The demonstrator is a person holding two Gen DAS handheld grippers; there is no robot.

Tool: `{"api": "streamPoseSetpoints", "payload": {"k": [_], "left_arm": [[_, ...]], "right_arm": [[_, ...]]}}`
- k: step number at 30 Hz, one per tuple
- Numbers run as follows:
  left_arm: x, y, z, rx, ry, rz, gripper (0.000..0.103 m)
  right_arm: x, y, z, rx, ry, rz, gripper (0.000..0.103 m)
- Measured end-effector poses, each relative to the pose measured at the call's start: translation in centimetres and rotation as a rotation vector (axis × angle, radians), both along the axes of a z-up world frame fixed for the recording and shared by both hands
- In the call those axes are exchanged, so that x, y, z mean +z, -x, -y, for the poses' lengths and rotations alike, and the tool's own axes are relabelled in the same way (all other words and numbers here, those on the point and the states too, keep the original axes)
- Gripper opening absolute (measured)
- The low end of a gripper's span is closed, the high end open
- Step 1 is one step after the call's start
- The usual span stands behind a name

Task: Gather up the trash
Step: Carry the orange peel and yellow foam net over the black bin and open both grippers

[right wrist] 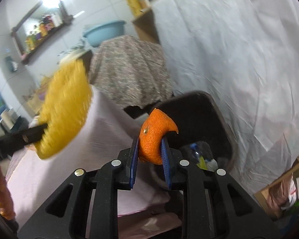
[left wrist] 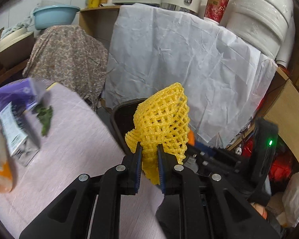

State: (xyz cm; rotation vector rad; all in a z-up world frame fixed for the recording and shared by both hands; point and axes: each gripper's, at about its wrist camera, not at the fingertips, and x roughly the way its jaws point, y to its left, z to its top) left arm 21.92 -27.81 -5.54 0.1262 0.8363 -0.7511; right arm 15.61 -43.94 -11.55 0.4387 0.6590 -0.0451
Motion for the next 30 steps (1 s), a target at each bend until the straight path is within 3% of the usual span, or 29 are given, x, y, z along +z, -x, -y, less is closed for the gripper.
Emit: {"api": "streamPoseSetpoints", "payload": {"k": [10, 19, 21, 22, 23, 24, 25, 30], "left_arm": [[-3.8, -3.8, 7.1, 0.007, -0.113, -0.106, 0.015], [-5.3, -8.0, 9.4, 0.083, -0.165, -0.149, 0.015], [-5.4, -8.6, 9.8, 0.097, -0.159, -0.15, 0.03], [-5.4, -8.7, 9.8, 0.102, -0.157, -0.15, 0.038], [-5.2, -8.7, 9.8, 0.11, -0.151, -0.144, 0.056], [-4.9, -8.6, 9.7, 0.119, -0.139, -0.131, 0.067], [-4.6, -8.3, 9.5, 0.125, -0.127, -0.116, 0.068], [-3.6, -7.5, 8.9, 0.109, -0.078, -0.115, 0.079]], "right_arm": [[-4.2, -2.5, 2.8, -0.045, -0.005, -0.084, 0.023], [-6.9, -5.4, 3.0, -0.035, 0.015, -0.129, 0.024], [-7.4, -5.9, 3.4, -0.05, 0.018, -0.137, 0.027], [-7.6, -6.2, 3.7, -0.054, 0.011, -0.139, 0.036], [-7.8, -6.5, 3.9, -0.056, 0.0, -0.146, 0.05], [-7.9, -6.7, 4.1, -0.06, -0.006, -0.148, 0.057], [-8.0, -6.7, 4.2, -0.073, 0.0, -0.147, 0.068], [-8.0, -6.0, 4.3, -0.096, 0.014, -0.154, 0.07]]}}
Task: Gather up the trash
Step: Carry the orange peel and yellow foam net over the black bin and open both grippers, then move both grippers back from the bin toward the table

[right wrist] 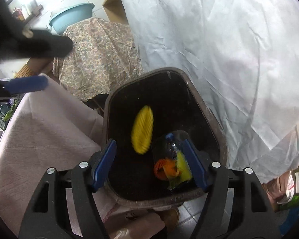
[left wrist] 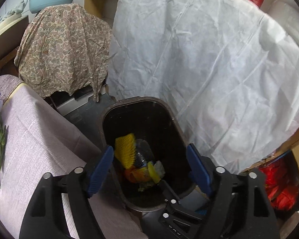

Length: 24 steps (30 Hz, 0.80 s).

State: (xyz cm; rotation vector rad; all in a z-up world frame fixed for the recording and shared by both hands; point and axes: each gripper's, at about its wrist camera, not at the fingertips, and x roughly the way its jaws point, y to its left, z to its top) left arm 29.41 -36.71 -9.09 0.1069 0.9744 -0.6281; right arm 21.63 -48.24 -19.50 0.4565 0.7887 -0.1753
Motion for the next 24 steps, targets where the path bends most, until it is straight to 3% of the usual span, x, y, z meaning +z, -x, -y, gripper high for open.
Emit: {"api": "streamPoseSetpoints", "payload": {"k": [3, 11, 19, 24], "left_arm": [[0.6, 0.7, -0.3, -0.014, 0.019, 0.021, 0.083], [3.2, 4.6, -3.0, -0.073, 0.077, 0.073, 0.09], [6.7, 8.2, -9.0, -0.08, 0.11, 0.176, 0.095], [8.2, 9.5, -14.2, -0.031, 0.101, 0.246, 0.096]], "right_arm": [[0.1, 0.7, -0.1, -0.007, -0.011, -0.005, 0.077], [3.0, 2.9, -1.5, 0.018, 0.002, 0.031, 0.078], [8.4, 4.8, -5.8, 0.129, 0.047, 0.106, 0.079], [11.3, 5.1, -9.4, 0.221, 0.073, 0.142, 0.081]]}}
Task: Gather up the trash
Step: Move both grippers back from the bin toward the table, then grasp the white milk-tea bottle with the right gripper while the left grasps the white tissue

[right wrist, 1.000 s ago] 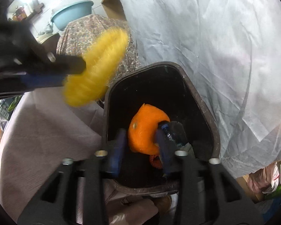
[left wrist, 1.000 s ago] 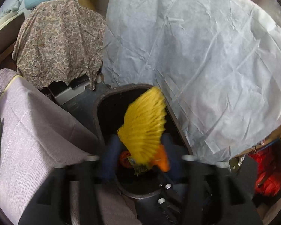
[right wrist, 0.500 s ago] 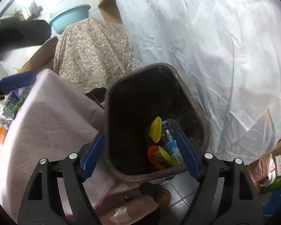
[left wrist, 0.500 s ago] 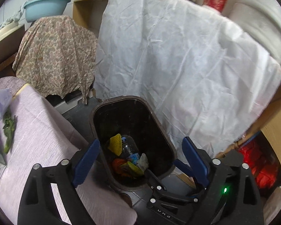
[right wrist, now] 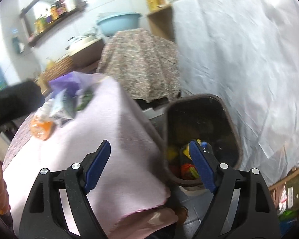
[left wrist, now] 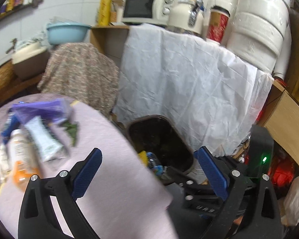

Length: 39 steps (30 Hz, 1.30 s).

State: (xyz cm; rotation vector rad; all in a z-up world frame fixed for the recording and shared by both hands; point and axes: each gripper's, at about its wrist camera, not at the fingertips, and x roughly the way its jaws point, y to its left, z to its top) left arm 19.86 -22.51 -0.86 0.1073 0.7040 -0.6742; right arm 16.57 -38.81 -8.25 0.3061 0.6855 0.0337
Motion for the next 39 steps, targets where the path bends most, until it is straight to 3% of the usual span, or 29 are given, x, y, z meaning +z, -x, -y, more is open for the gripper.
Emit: {"api": "streamPoseSetpoints", "payload": {"k": [14, 17, 23, 28, 33, 39], "left_arm": [[0.2, 1.2, -13.5, 0.2, -0.059, 0.049, 0.098], [-0.2, 1.0, -16.3, 0.251, -0.076, 0.047, 0.098], [-1.6, 0.0, -21.6, 0.361, -0.128, 0.018, 0.098], [-2.7, -1.0, -25.0, 0.419, -0.163, -0.01, 0.097], [-3.6, -2.0, -27.0, 0.452, -0.168, -0.042, 0.097], [-4.6, -3.4, -27.6, 0.456, -0.187, -0.071, 0.097]], "right_arm": [[4.4, 0.6, -9.7, 0.249, 0.016, 0.043, 0.081], [5.1, 0.3, -11.9, 0.319, 0.001, 0.049, 0.086], [5.8, -0.8, -16.0, 0.44, 0.035, 0.035, 0.087], [6.3, -3.4, -19.6, 0.512, 0.087, -0.001, 0.087], [6.6, -7.1, -23.0, 0.572, 0.064, -0.067, 0.087], [5.3, -12.2, -25.7, 0.538, 0.094, -0.173, 0.087]]}}
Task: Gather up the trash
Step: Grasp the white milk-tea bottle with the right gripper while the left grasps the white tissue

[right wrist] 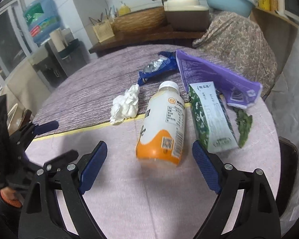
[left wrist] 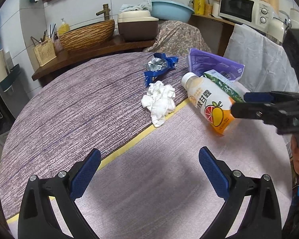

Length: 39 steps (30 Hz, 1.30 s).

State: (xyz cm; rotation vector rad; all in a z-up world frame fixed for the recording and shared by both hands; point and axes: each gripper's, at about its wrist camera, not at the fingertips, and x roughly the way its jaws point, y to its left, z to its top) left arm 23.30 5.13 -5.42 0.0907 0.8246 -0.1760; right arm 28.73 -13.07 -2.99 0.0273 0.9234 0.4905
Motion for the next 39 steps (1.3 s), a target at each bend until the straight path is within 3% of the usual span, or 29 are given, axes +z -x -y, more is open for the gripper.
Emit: {"api": "streamPoseSetpoints", "payload": {"k": [7, 12, 13, 17, 31, 34, 37, 39], "left_arm": [[-0.8, -1.1, -0.1, -0.002, -0.017, -0.017, 0.097], [-1.2, -1.6, -0.1, -0.007, -0.039, -0.025, 0.097], [-1.3, -1.8, -0.1, -0.008, -0.041, -0.027, 0.097], [-1.5, -2.6, 0.0, -0.002, -0.05, -0.034, 0.097], [-1.9, -7.4, 2.7, -0.001, -0.055, -0.054, 0.087], [-2.1, -8.5, 3.5, 0.004, -0.055, -0.061, 0.082], [-2.4, -9.3, 4.2, 0.005, -0.042, -0.075, 0.074], [-2.7, -9.7, 4.3, 0.016, -0.046, -0.09, 0.062]], "right_arm": [[-2.8, -4.2, -2.3, -0.044, 0.112, -0.095, 0.086], [-4.1, -5.5, -2.8, -0.071, 0.152, -0.119, 0.074], [-4.2, -5.5, -3.0, -0.067, 0.163, -0.119, 0.066], [-4.3, -5.4, -3.0, -0.061, 0.172, -0.125, 0.063], [-1.0, 1.0, -0.6, -0.039, 0.159, 0.042, 0.062], [-0.7, 2.5, 0.9, -0.052, 0.101, 0.049, 0.062], [-0.5, 4.2, 2.0, -0.063, 0.08, 0.074, 0.062], [-0.5, 5.4, 2.4, -0.065, 0.07, 0.094, 0.062]]}}
